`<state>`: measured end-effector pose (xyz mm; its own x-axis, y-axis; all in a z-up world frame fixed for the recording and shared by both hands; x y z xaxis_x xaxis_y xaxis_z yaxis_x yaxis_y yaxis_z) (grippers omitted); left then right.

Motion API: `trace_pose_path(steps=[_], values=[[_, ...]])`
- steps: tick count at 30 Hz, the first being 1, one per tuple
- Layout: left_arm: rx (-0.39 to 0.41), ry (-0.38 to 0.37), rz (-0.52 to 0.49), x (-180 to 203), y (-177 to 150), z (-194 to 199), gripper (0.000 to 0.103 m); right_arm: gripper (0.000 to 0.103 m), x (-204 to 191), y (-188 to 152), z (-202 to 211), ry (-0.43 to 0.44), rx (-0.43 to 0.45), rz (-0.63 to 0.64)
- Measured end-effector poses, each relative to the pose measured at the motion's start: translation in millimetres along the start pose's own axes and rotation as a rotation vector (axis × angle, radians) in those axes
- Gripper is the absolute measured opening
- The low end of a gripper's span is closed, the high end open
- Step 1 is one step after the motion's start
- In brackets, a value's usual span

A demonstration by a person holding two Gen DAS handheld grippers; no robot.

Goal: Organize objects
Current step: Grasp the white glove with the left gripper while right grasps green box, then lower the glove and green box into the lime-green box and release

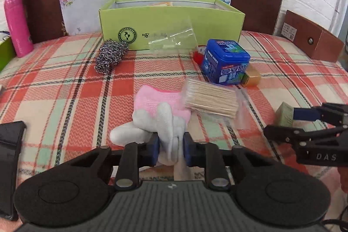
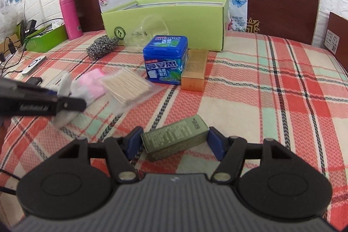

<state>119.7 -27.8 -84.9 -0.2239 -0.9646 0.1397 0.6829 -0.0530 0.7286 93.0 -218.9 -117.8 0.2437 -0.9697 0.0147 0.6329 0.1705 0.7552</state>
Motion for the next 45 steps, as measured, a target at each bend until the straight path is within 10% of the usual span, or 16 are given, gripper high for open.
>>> trace_pose_path(steps=[3,15,23,26,30,45], values=[[0.036,0.043,0.009,-6,5,3,0.073,0.073,-3,-2,1,-0.008,-0.005,0.013],[0.031,0.047,0.056,-19,23,-15,0.074,0.079,-9,-3,3,-0.002,-0.008,-0.029],[0.001,0.0,0.023,-9,14,-22,0.066,0.044,-8,0,-3,-0.03,-0.004,-0.033],[-0.004,0.002,0.012,-8,14,-22,0.042,0.023,-5,-1,-2,-0.04,-0.004,-0.035],[-0.016,0.008,0.044,-12,17,-17,0.015,0.022,-8,2,0,-0.022,0.001,-0.026],[0.256,-0.107,0.099,2,124,32,0.012,0.022,4,91,20,-0.002,0.225,-0.014]])
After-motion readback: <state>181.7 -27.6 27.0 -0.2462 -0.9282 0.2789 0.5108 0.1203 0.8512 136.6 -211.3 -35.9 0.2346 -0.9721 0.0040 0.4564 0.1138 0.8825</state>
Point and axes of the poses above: each gripper's, at about its wrist camera, not at the fingertips, and z roughly against the way its jaws point, x to its right, y to its top, the point moved 8 cm from there along -z, roughly the way its jaws point, and after that the axes turned 8 degrees about z, right-handed, at the moved point
